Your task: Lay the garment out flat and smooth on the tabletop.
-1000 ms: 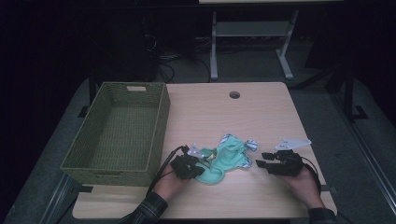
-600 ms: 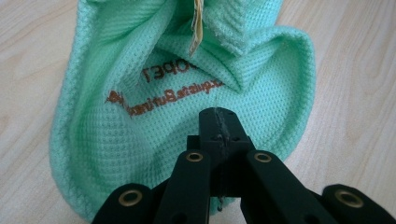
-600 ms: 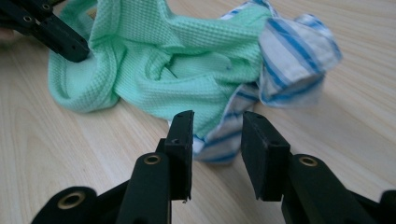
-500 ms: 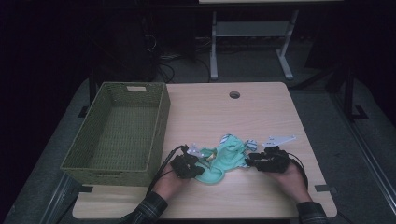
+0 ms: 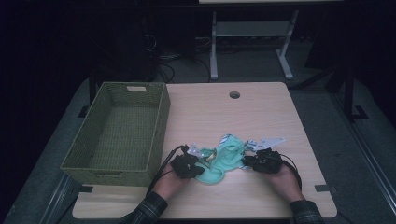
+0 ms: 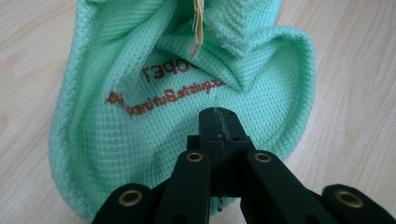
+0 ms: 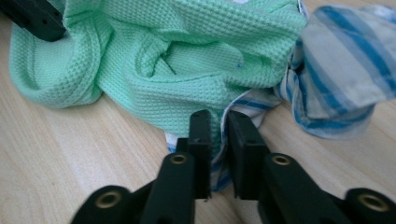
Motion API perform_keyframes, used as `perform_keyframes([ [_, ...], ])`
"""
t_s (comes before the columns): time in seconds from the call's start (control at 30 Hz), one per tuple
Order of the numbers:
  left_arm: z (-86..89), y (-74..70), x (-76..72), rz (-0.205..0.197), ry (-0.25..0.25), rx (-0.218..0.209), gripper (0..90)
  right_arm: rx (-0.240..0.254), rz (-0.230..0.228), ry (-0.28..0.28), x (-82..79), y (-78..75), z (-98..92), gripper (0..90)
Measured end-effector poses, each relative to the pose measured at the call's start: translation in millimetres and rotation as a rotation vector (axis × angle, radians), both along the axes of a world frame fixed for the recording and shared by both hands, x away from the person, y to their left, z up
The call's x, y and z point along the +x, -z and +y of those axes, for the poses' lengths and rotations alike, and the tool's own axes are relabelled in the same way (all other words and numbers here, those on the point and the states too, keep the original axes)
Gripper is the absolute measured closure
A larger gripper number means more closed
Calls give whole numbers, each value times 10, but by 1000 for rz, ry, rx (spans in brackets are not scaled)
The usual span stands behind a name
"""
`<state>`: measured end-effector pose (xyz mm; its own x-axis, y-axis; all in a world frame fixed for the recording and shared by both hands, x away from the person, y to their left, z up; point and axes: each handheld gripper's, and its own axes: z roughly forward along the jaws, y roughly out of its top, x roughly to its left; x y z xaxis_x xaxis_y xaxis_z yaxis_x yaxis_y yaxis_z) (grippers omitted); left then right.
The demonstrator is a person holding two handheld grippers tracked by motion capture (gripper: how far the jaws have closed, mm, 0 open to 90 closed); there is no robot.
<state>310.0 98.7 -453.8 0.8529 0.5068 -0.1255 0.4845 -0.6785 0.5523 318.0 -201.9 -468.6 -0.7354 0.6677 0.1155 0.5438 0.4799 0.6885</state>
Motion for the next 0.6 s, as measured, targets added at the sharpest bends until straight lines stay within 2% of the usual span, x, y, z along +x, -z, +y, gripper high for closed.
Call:
perform_keyframes([
  [0.13,-2,4,0,4,-9,-10,897,-12,-23,6,-2,-29,-25,856],
  [0.23,-4,11,-1,5,-16,-22,897,0,-43,24,3,-85,-97,857],
  [0.37,-3,11,0,7,-16,-24,897,6,-46,42,20,-121,-205,856],
  [0.6,-3,12,-1,7,-17,-24,897,-24,-68,63,62,-137,-342,855],
])
